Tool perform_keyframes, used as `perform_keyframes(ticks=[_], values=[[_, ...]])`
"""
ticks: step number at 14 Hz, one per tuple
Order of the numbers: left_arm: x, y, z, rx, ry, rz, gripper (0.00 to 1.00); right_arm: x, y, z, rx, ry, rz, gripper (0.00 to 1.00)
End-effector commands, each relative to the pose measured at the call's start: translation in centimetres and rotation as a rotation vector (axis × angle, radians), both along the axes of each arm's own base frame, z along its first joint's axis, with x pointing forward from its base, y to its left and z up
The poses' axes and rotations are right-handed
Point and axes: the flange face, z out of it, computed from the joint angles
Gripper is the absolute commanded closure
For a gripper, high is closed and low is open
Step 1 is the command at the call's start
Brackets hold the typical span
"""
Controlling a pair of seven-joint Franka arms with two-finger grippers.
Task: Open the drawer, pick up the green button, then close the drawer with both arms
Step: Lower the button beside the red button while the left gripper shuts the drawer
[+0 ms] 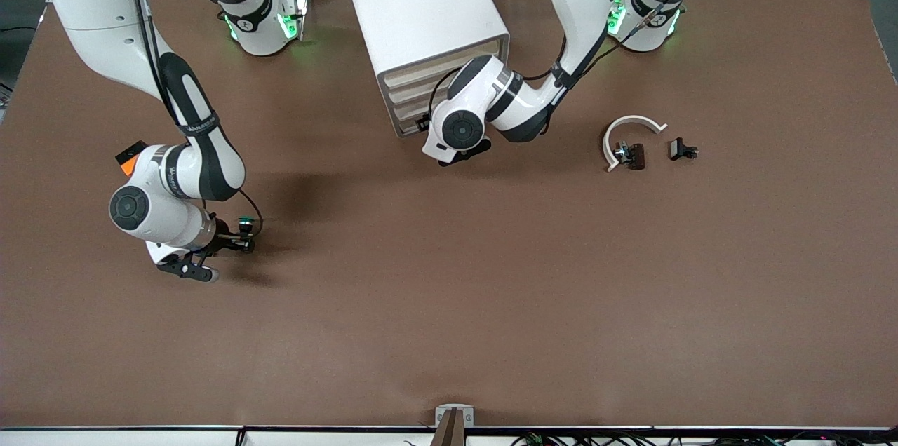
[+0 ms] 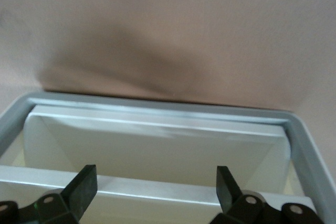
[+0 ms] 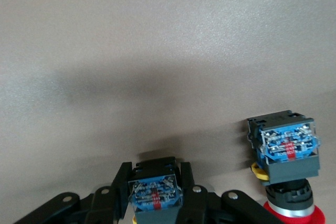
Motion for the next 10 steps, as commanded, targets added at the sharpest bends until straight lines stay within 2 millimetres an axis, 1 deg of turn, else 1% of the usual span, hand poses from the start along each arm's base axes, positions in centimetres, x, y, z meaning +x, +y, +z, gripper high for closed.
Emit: perform_keyframes(ticks=[1,4,7,8,9,10], values=[[-0.9,0.0,-0.3,-0.007,0.072,0.003,0.0,-0.1,0.1,0.0,0.014,-0.009,0.0,1.0],[-0.7,0.0,0.0,-0.011,0.066,0.0,0.0,0.0,0.2,0.1,0.014,-0.012,0.0,1.0],[1.2,0.6,1.4,-0.016,0.027,0.013,0.0,0.0,0.2,0.2,0.015,-0.012,-0.005,1.0],[3.4,1.6,2.5,-0.024,-0.003,0.042,0.0,0.1,0.2,0.3,0.015,-0.013,-0.005,1.0],[4.7,2.4,3.2,-0.015,-0.041,0.038,0.0,0.1,0.3,0.3,0.015,-0.015,-0.005,1.0],[6.8,3.5,4.8,-0.003,-0.11,0.032,0.0,0.1,0.4,0.3,0.016,-0.016,-0.007,1.0]])
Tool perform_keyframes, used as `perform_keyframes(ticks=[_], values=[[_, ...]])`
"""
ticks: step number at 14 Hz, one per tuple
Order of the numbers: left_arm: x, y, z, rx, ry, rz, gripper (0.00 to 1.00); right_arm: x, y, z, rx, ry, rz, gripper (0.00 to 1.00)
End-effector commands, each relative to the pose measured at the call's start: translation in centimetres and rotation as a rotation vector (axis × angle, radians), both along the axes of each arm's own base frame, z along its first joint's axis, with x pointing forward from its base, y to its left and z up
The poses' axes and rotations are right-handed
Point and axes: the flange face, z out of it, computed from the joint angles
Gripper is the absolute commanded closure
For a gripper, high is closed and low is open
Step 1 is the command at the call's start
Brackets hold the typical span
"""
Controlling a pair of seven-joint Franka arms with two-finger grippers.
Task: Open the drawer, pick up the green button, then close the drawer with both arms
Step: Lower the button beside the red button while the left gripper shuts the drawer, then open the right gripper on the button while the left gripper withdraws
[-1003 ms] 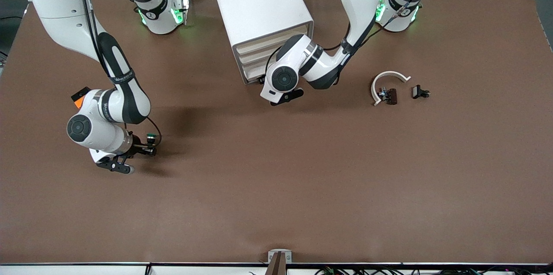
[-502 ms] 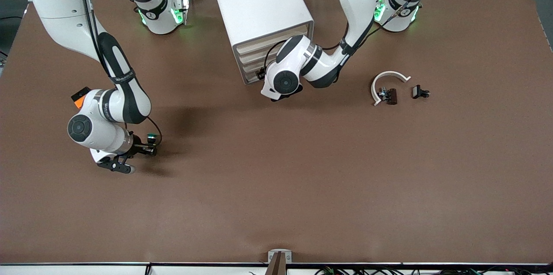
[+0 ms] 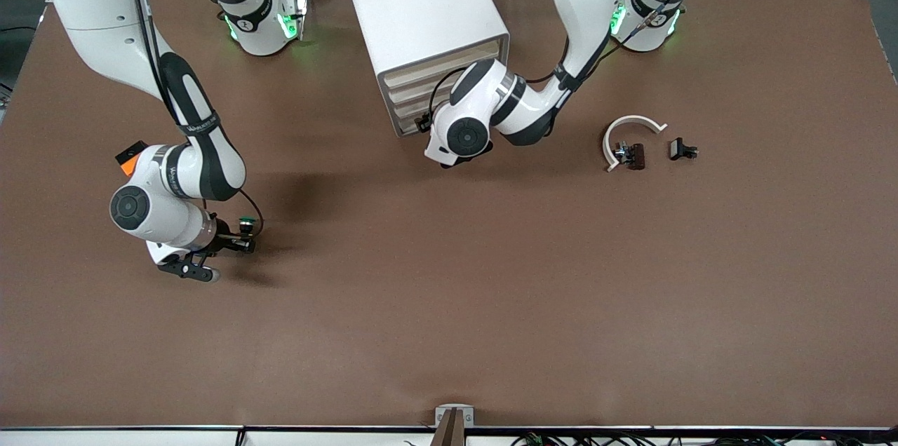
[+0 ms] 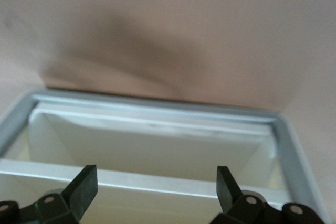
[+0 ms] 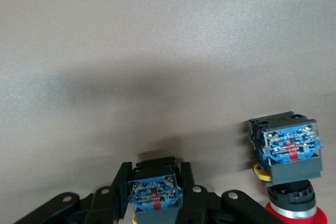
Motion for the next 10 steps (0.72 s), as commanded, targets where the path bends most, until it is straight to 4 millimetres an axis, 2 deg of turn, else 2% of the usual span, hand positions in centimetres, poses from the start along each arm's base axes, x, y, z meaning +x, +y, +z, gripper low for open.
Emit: perform_keyframes(ticks=[1,3,4,5,7,10], values=[[5.4,3.3,4.3,0.023,-0.133,-0.002,0.0,0.1,0.5,0.3,0.016,-0.009,-0.007,1.0],[9.7,6.5,6.8,0.045,-0.18,0.009,0.0,0.0,0.4,0.3,0.016,-0.008,-0.009,1.0],[11.9,8.3,7.9,0.038,-0.194,0.031,0.0,0.1,0.2,0.3,0.016,-0.008,-0.012,0.65],[13.9,10.0,9.4,0.019,-0.219,0.054,0.0,0.1,0.1,0.3,0.025,-0.006,-0.026,0.01],[16.8,14.1,13.5,-0.021,-0.283,0.086,0.0,0.4,0.4,0.7,0.039,-0.011,-0.032,0.0],[19.4,20.3,18.0,-0.058,-0.342,0.082,0.0,1.4,1.2,2.5,0.053,0.026,-0.019,0.0]])
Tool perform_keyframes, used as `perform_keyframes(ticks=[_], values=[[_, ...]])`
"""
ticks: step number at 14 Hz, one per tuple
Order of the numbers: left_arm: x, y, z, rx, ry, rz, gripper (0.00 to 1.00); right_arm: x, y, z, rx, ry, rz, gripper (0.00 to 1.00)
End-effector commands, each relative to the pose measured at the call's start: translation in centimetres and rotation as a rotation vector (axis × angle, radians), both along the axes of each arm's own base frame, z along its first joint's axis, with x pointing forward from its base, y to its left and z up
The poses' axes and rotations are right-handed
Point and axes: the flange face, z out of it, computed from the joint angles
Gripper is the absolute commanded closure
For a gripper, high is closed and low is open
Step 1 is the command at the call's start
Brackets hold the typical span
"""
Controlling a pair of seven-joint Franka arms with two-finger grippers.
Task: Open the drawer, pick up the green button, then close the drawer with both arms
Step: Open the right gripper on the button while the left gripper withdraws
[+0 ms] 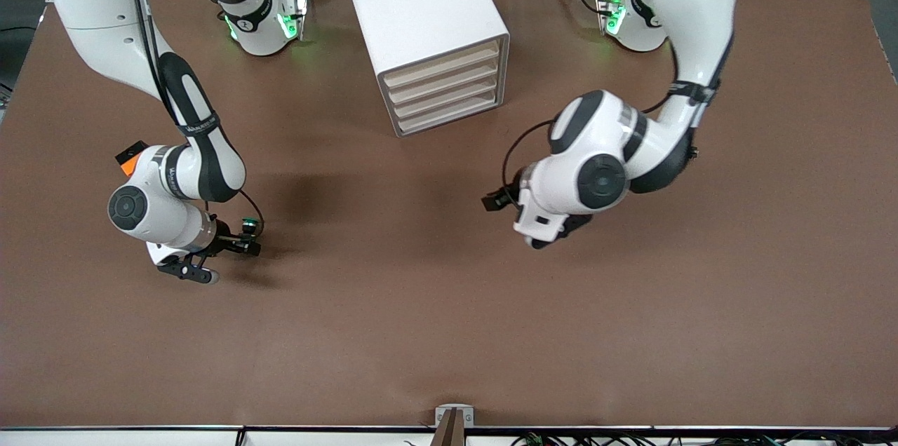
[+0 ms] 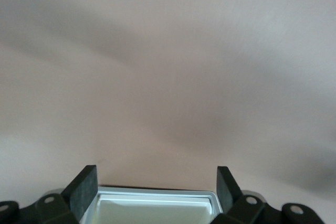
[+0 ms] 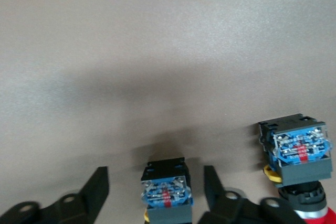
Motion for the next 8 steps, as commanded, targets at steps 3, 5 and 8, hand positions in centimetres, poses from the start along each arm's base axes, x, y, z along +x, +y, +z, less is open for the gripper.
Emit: perform_keyframes(ticks=[3,5,8], values=[[0.9,9.1,6.5,0.026,-0.043,-0.13,0.0,2.2,0.7,6.3,0.053,0.132,0.023,0.0],[1.2,13.6,8.5,0.038,-0.047,-0.175,0.0,2.5,0.4,10.1,0.059,0.154,0.034,0.0],[1.1,20.2,11.5,0.028,-0.065,-0.262,0.0,1.6,-1.2,14.7,0.026,0.17,0.057,0.0]])
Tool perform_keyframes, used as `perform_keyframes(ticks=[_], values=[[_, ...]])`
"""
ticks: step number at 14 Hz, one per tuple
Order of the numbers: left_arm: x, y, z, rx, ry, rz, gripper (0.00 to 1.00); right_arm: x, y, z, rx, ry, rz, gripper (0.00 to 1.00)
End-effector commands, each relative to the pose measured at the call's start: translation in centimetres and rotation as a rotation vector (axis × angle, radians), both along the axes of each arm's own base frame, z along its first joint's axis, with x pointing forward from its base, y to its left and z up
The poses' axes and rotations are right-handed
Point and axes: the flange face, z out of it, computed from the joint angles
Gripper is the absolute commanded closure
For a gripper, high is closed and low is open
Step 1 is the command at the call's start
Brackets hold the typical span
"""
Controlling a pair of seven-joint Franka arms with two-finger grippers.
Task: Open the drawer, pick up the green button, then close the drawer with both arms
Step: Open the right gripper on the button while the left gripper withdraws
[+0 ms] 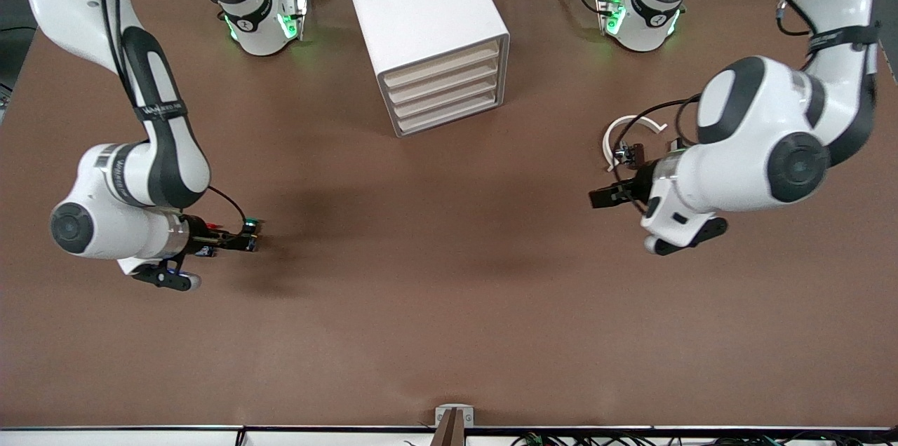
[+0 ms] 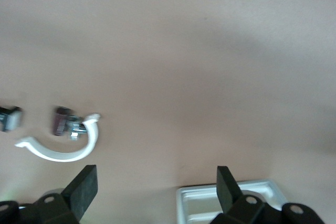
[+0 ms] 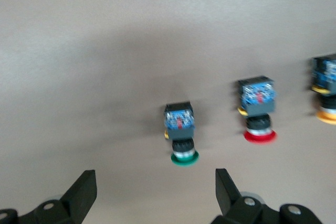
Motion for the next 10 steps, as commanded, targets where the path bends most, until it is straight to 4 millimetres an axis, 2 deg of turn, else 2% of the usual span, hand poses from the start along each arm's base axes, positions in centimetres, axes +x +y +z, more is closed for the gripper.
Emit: perform_keyframes(ticks=[1,3,5,6,8,10], values=[[-1.5,4.8,3.2,0.019,-0.015,-0.098,0.0,-1.0,-1.2,5.4,-0.048,0.009,0.048,0.0],[-3.1,7.2,6.1,0.014,-0.03,-0.144,0.0,-1.4,-1.6,9.7,-0.064,0.053,0.069,0.0],[-5.5,8.6,7.9,0.035,-0.049,-0.168,0.0,-1.3,-2.8,15.1,-0.054,0.064,0.098,0.0],[-6.5,9.5,8.5,0.047,-0.054,-0.154,0.0,-1.4,-3.2,17.3,-0.052,0.07,0.097,0.0],[-8.2,10.9,9.5,0.041,-0.07,-0.185,0.0,-2.4,-5.2,20.2,-0.036,0.112,0.087,0.0],[-9.4,13.0,10.2,0.048,-0.088,-0.187,0.0,-2.9,-6.9,24.0,-0.029,0.062,0.107,0.0]])
